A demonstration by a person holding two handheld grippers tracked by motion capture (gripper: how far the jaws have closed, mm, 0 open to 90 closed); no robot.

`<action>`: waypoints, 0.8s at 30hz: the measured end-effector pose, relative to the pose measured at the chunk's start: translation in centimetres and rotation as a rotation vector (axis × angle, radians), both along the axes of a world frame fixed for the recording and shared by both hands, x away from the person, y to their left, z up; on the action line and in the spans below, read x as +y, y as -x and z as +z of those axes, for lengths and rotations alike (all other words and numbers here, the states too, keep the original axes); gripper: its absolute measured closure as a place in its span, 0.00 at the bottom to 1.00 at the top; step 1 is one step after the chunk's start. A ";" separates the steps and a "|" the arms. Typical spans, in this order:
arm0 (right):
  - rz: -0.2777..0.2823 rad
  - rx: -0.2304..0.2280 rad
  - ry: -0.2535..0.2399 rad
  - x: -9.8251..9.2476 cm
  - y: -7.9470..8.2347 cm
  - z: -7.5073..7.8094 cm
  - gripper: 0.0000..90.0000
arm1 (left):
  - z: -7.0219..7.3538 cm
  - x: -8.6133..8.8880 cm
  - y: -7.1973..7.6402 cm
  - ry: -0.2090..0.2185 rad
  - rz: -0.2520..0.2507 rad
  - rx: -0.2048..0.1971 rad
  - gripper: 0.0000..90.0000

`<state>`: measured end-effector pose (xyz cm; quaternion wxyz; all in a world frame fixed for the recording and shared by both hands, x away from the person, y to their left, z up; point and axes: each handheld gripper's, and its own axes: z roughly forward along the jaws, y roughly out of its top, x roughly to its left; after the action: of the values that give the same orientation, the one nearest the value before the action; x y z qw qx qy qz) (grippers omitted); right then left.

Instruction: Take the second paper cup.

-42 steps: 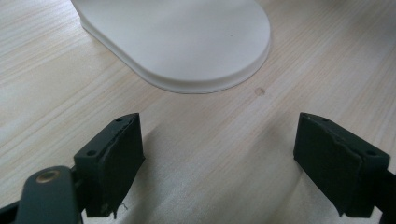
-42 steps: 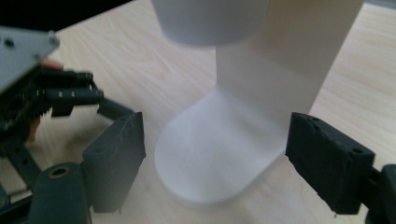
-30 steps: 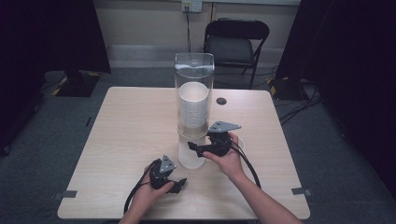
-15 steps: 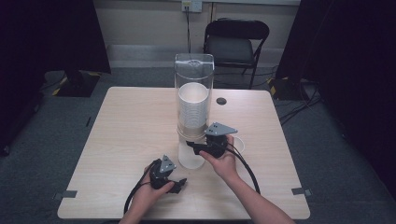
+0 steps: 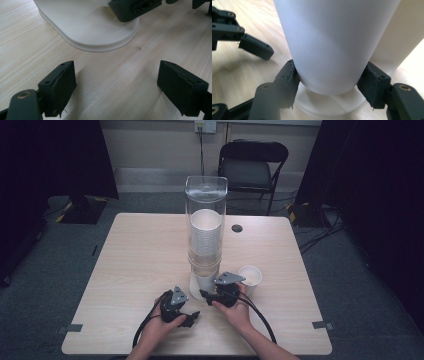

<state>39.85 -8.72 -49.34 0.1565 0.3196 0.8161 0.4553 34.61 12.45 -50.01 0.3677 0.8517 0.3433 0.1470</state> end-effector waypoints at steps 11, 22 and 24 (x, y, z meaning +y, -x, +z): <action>0.105 0.001 0.030 -1.3 2.5 0.3 0.41 | 0.0 0.2 0.0 -0.004 0.025 -0.004 0.17; 0.209 0.036 0.036 -3.0 4.9 0.3 0.41 | 0.0 1.5 -0.8 0.008 0.150 -0.012 0.19; 0.232 0.040 0.065 -2.8 5.3 -0.1 0.41 | 0.2 1.7 -0.9 0.004 0.154 -0.016 0.19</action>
<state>34.60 -11.53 -49.46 0.0970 0.2270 0.8649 0.4371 35.54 14.12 -49.80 0.3597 0.8209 0.4050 0.1810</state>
